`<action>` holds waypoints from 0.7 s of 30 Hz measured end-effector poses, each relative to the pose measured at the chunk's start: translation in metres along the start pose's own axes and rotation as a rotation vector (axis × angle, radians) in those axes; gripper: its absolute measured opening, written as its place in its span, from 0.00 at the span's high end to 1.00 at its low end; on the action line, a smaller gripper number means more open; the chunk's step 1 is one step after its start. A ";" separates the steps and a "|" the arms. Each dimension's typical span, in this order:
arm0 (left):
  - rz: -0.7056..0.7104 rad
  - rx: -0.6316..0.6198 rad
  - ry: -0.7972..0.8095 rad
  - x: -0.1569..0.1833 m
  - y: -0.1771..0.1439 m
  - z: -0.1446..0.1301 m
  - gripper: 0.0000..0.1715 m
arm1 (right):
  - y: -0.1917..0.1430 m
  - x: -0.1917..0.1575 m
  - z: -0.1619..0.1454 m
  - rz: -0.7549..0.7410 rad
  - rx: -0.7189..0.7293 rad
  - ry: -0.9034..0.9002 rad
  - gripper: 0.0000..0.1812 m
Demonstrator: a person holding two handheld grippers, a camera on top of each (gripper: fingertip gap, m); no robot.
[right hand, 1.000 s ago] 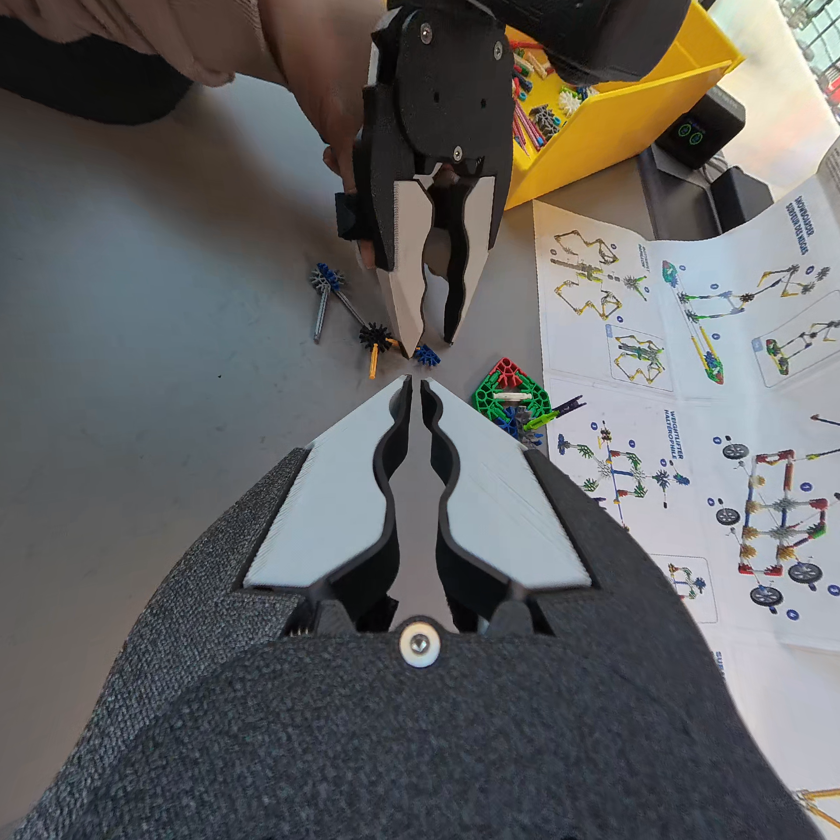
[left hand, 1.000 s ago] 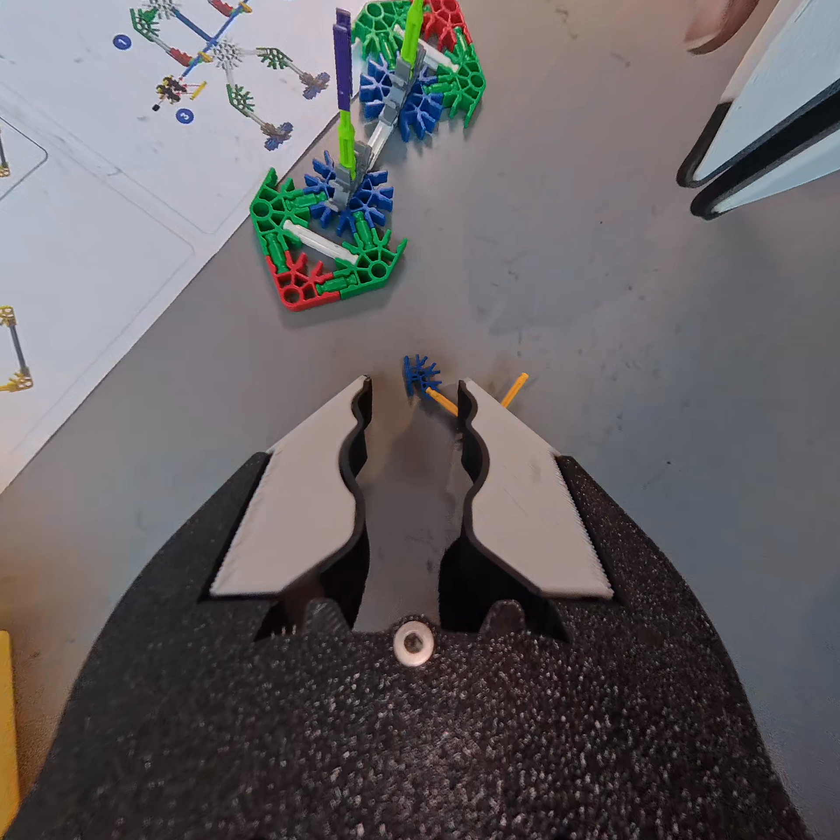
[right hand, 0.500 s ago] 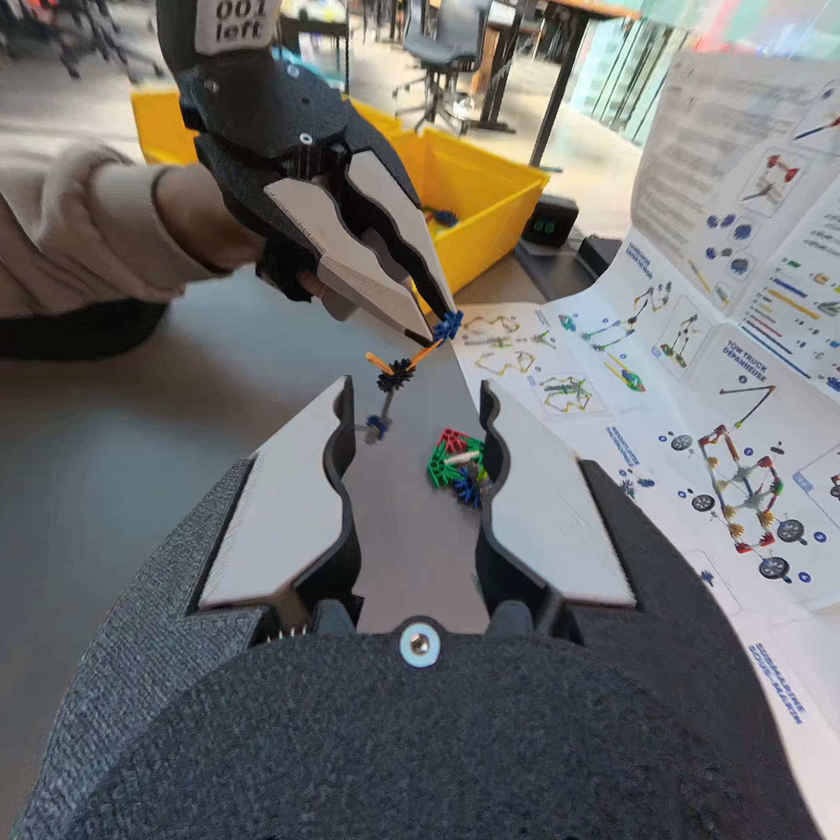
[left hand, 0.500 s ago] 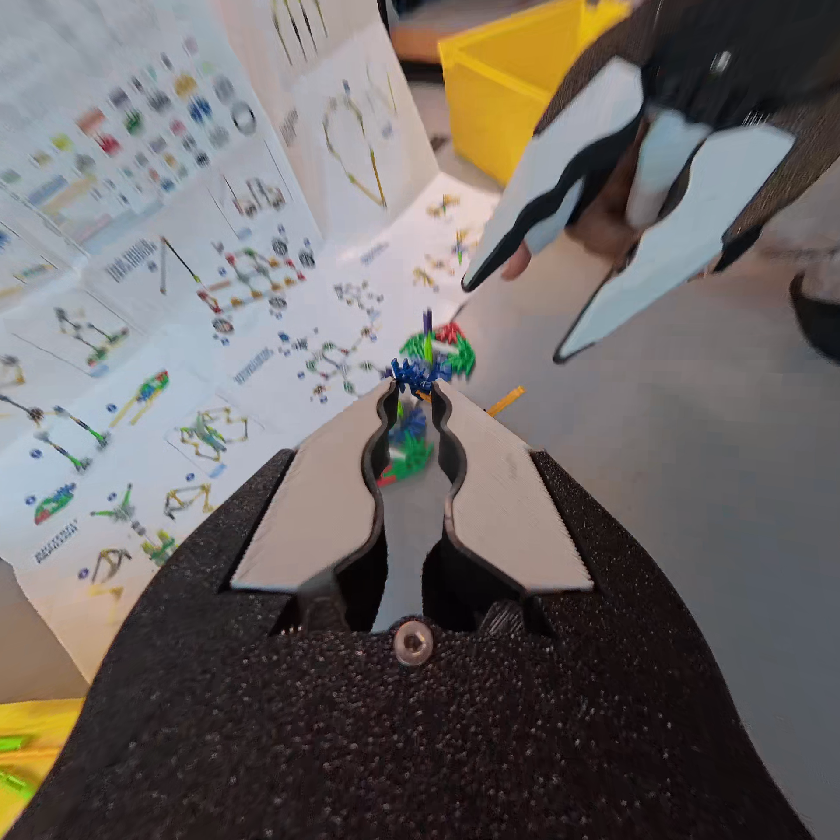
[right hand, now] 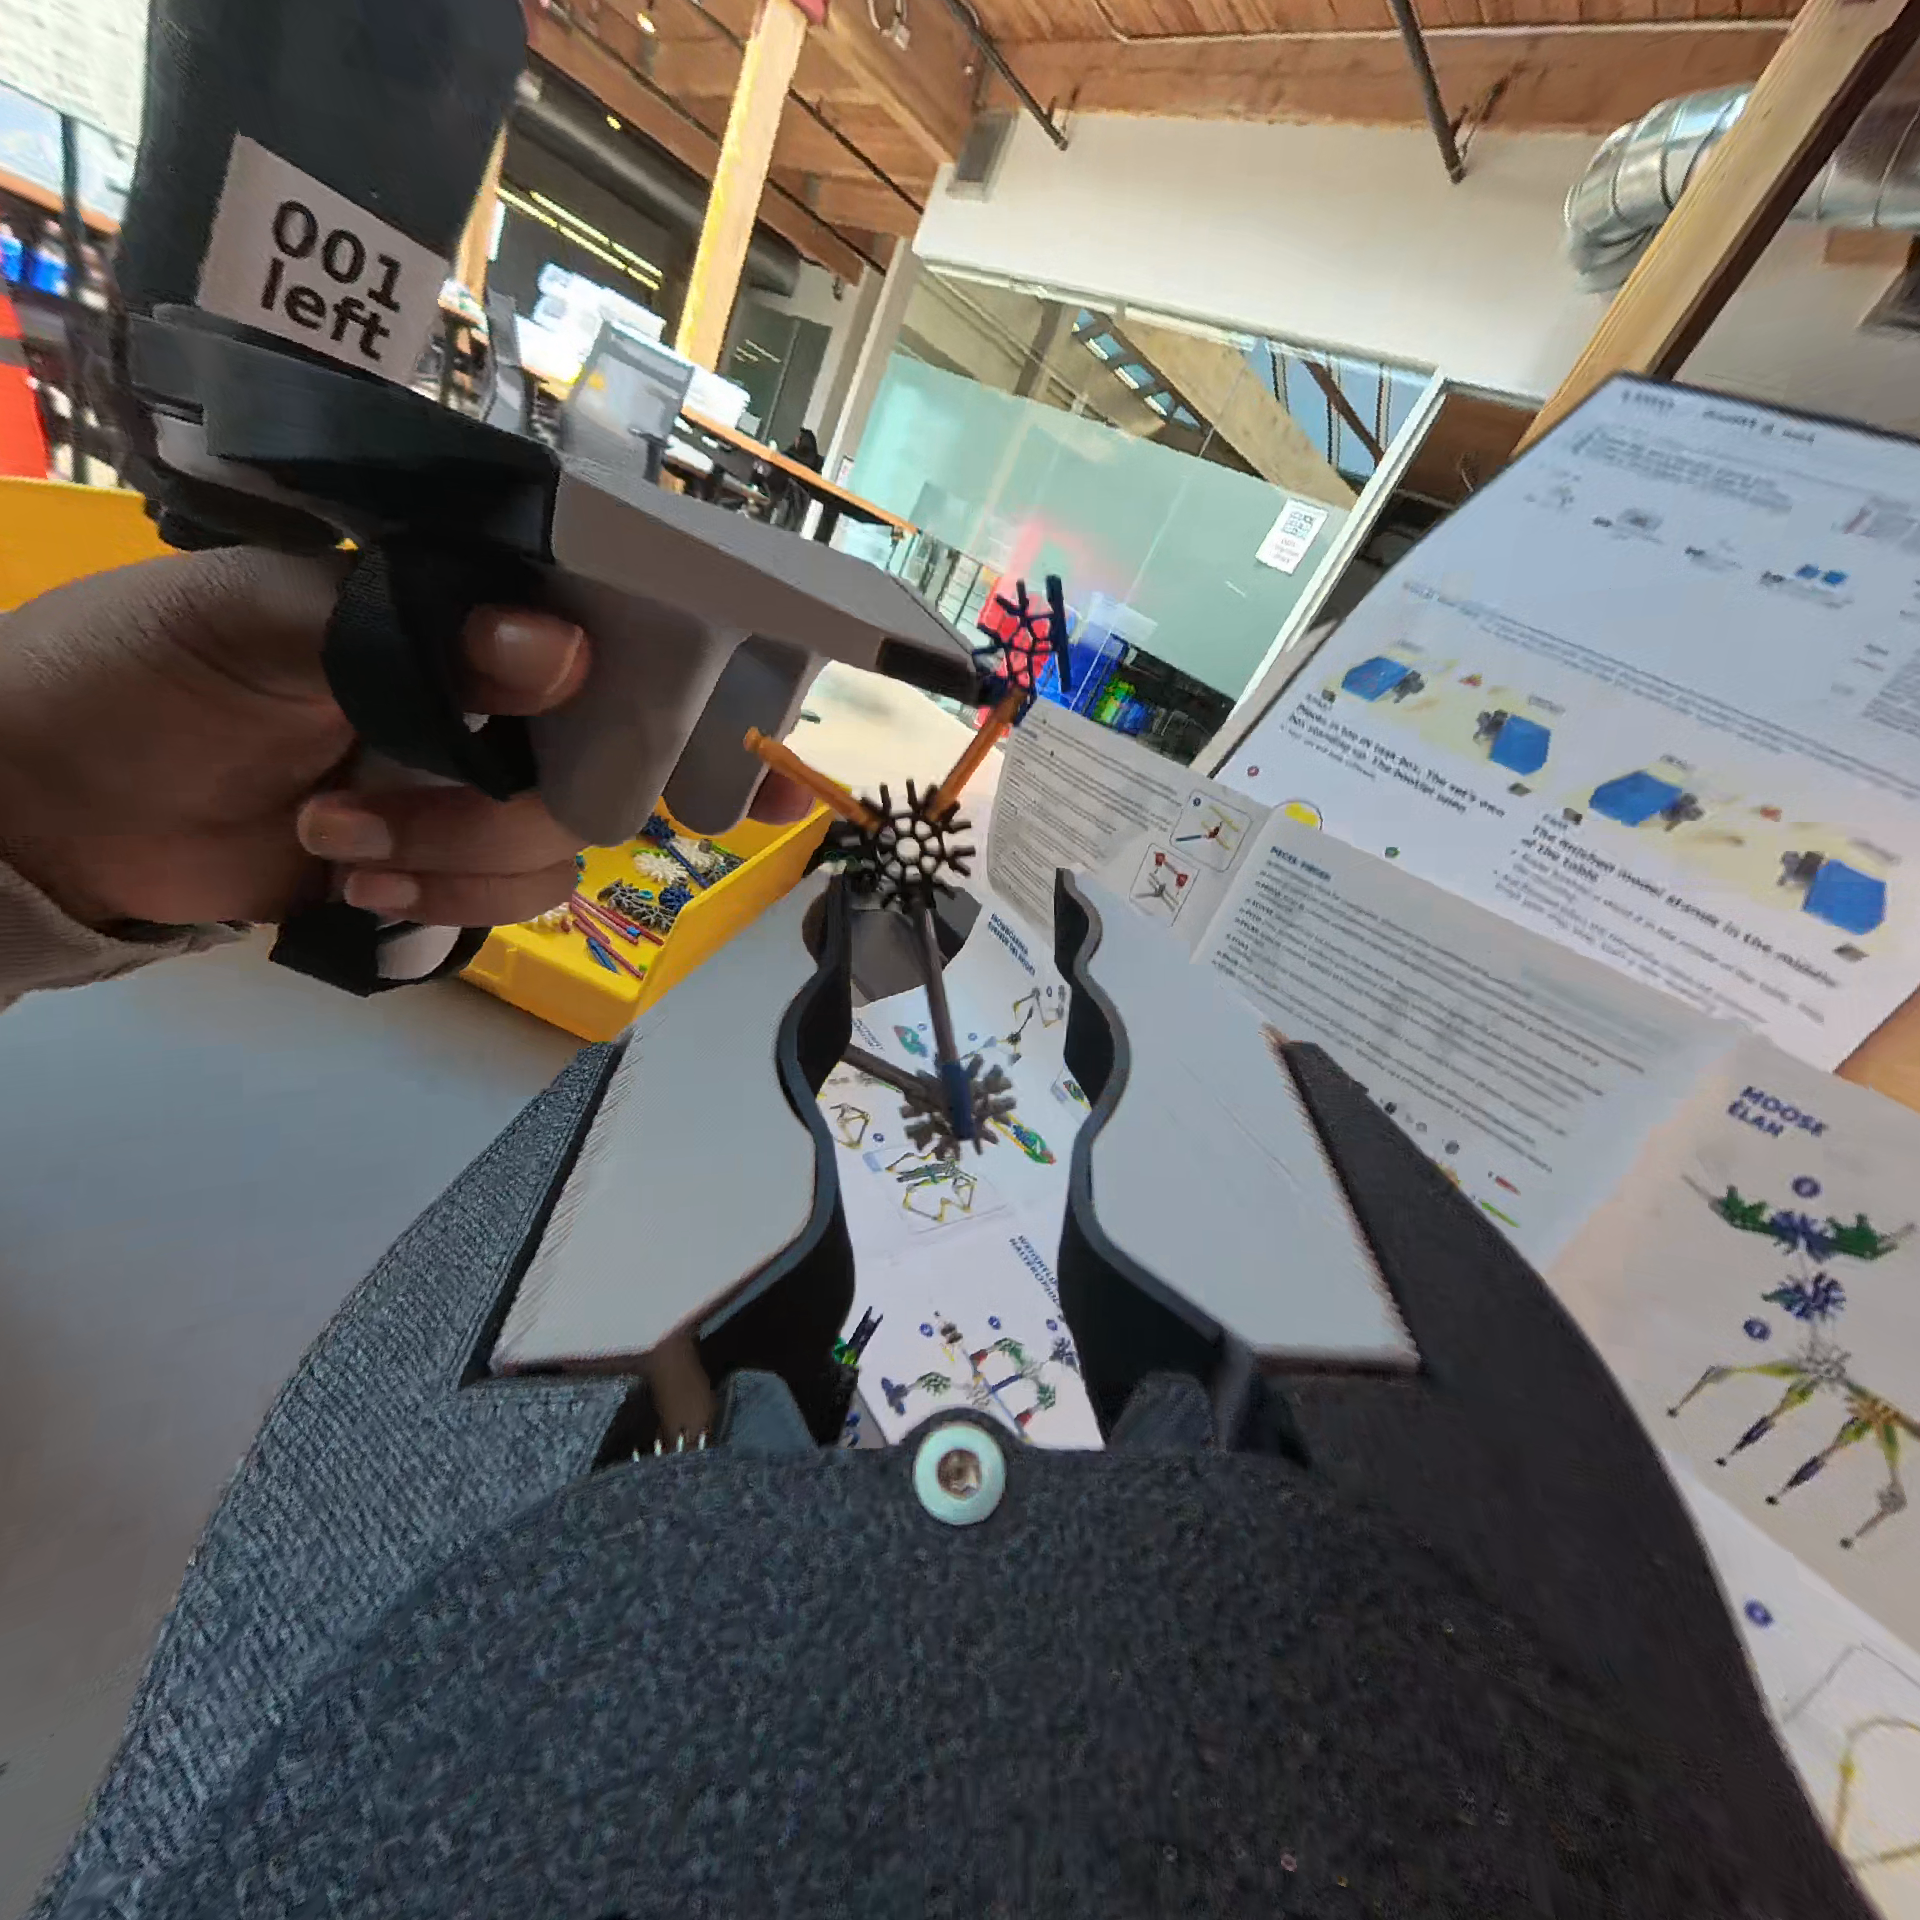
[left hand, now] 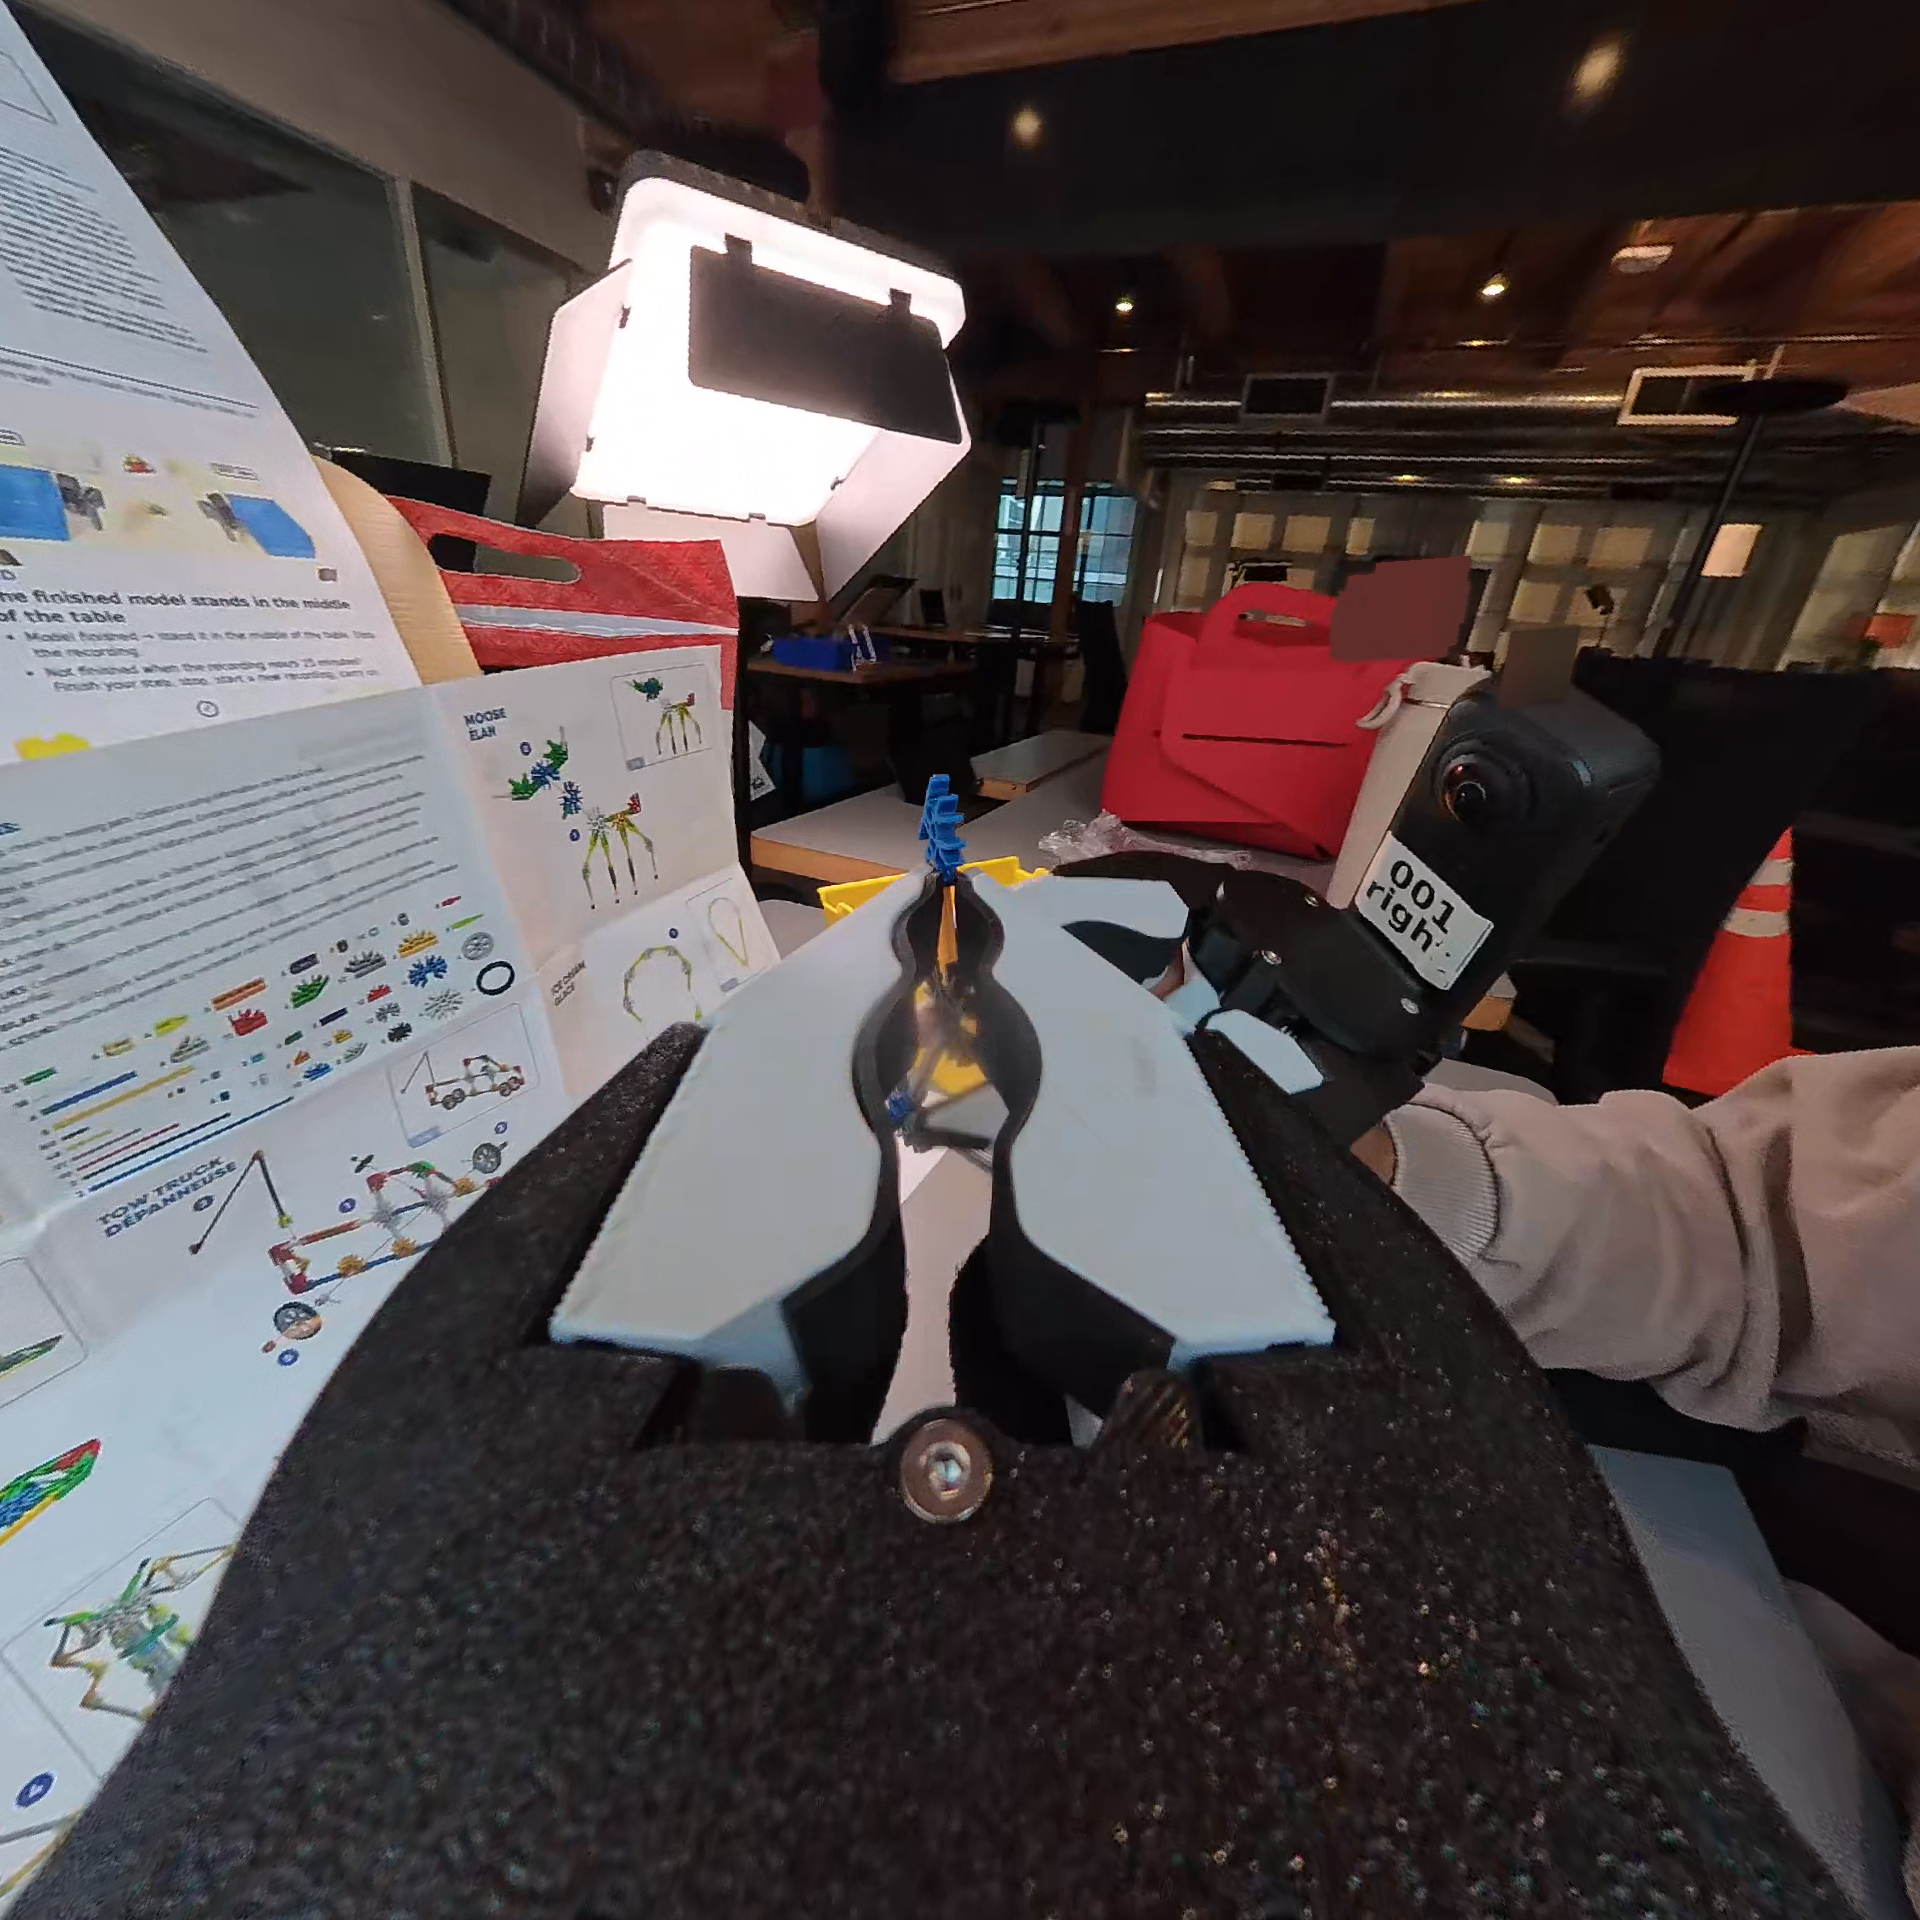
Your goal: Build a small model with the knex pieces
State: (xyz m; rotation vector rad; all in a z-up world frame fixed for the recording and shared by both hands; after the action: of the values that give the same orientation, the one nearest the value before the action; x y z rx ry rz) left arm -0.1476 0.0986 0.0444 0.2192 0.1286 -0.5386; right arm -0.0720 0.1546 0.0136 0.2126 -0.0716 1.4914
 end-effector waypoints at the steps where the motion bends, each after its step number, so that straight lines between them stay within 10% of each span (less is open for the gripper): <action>1: -0.016 0.020 -0.009 0.000 -0.002 0.003 1.00 | 0.002 -0.003 0.007 0.029 -0.008 -0.046 0.83; 8: -0.064 0.086 0.076 -0.007 -0.023 0.035 1.00 | 0.009 -0.009 0.045 0.091 -0.125 -0.345 0.89; 21: -0.064 -0.156 0.167 -0.001 -0.014 0.012 0.98 | -0.004 -0.009 0.016 -0.014 -0.250 -0.615 0.89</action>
State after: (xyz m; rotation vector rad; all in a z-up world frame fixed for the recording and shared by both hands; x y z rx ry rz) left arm -0.1552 0.0844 0.0540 0.1082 0.3395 -0.5708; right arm -0.0676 0.1427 0.0277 0.4605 -0.7435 1.3431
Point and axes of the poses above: each gripper's, where its closed fingertips meet, y out along the fingers, z out of its top, x = y × z across the jaws, the point moved 6 cm from there along -y, back along the fingers, and after that the axes turned 15 degrees about y, right-handed, at the moved point
